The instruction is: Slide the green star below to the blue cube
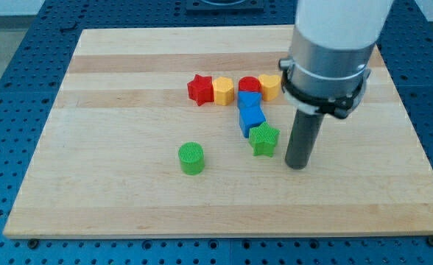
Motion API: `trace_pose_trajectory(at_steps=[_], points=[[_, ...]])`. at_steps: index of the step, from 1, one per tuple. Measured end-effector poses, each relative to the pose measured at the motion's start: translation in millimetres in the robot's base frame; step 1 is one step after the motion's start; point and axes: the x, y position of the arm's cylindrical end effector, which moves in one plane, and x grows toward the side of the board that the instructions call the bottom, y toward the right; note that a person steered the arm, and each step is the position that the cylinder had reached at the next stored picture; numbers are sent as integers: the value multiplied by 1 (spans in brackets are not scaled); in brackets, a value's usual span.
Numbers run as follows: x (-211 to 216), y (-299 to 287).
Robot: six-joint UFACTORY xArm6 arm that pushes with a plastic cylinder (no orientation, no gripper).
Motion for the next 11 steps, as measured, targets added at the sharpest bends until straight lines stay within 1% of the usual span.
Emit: trace_pose_trajectory(at_steps=[1,4,9,11], points=[[-16,4],[-7,-11],[-7,-22],[-7,-38]])
